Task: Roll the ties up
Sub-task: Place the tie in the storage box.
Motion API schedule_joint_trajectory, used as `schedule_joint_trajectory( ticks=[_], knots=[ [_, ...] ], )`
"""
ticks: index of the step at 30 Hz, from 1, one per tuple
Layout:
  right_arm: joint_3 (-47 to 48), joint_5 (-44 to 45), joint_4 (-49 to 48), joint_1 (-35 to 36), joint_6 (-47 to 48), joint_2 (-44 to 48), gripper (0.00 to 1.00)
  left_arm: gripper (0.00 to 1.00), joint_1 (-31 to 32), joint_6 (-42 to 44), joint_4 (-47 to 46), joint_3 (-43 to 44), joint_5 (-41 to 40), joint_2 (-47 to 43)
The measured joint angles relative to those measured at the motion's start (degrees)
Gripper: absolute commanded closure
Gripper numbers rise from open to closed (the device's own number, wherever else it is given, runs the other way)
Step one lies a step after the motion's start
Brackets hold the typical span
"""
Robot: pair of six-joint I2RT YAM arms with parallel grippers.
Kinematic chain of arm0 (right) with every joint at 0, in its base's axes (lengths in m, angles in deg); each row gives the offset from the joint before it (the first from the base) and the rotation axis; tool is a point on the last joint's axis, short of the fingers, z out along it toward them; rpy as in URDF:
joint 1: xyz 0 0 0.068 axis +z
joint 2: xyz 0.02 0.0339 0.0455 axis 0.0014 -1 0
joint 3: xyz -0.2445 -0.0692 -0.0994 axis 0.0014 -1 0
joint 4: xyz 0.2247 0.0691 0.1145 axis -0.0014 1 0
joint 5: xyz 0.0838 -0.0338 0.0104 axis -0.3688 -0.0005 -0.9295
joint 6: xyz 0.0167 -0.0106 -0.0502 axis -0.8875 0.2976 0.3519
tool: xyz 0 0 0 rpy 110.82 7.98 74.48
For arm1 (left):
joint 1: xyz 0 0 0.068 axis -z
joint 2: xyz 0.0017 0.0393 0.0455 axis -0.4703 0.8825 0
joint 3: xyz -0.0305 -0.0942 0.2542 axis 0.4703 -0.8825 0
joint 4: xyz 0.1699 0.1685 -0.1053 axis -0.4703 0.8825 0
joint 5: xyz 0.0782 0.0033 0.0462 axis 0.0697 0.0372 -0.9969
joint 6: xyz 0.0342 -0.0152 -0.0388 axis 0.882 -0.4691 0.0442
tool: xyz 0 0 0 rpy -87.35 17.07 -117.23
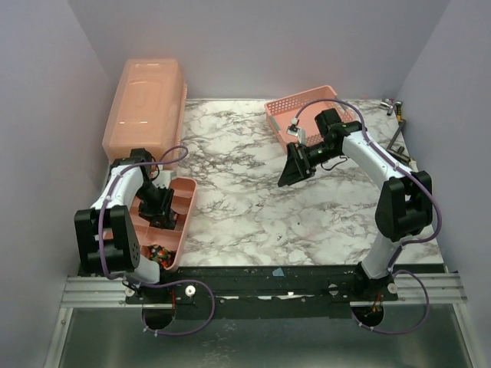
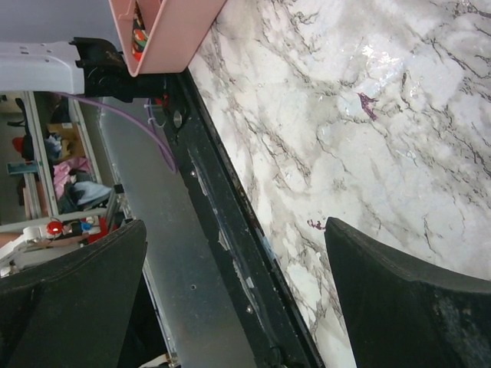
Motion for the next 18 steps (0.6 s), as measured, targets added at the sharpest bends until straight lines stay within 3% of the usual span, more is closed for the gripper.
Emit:
schedule_joint_trajectory(
  ticks=[13,15,18],
  knots=[
    [-0.1,1.2,0.0,0.0,0.0,0.0,0.0,0.84,5.7,-6.0,-3.0,-1.1,-8.6,4.5],
    [-0.1,1.3,0.0,0.0,0.0,0.0,0.0,0.76,6.1,-7.1,-2.9,-0.9,-9.6,4.8],
    [-0.1,1.4,0.0,0.0,0.0,0.0,0.0,0.56,6.5,-8.0,-3.3,-0.6,-10.6,5.2]
  ],
)
